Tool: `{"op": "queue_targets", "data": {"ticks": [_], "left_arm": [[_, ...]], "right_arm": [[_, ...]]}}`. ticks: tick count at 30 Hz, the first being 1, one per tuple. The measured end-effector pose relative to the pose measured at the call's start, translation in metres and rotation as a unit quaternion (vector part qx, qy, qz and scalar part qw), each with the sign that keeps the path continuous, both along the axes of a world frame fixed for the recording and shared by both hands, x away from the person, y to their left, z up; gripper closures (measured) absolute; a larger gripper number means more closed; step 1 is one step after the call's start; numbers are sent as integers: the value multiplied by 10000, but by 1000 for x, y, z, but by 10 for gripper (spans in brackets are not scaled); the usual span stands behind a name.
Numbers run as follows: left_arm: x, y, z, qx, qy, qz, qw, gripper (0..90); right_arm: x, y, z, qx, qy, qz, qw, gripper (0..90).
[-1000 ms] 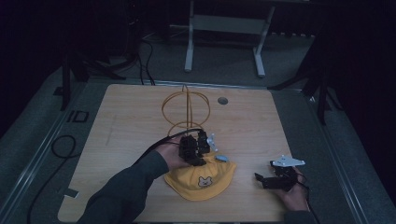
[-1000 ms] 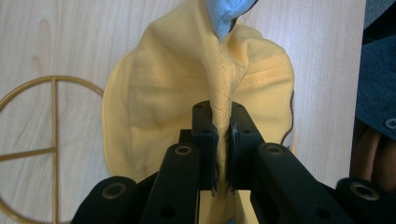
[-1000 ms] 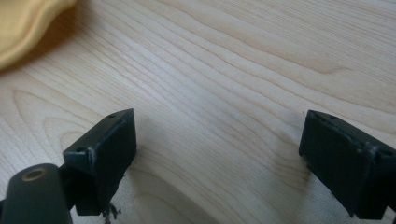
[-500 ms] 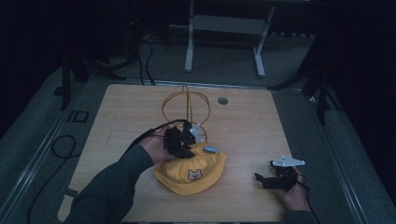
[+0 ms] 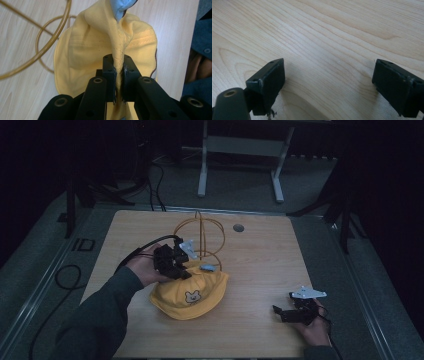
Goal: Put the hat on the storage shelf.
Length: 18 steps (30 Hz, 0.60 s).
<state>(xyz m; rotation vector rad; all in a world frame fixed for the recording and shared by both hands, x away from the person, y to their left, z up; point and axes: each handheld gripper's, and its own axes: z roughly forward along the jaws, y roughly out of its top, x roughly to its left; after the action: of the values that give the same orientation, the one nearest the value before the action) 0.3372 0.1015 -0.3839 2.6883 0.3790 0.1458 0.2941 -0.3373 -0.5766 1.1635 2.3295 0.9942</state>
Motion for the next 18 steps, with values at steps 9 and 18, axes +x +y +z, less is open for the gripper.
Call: {"op": "queue_targets", "data": {"ticks": [9, 18], "left_arm": [[1, 30, 6, 26, -42, 251, 9997, 837], [1, 56, 12, -12, -75, 534, 9985, 837]], "right_arm": [[0, 0, 0, 0, -2, 1, 10000, 110], [0, 0, 0, 1, -2, 1, 10000, 111]]}}
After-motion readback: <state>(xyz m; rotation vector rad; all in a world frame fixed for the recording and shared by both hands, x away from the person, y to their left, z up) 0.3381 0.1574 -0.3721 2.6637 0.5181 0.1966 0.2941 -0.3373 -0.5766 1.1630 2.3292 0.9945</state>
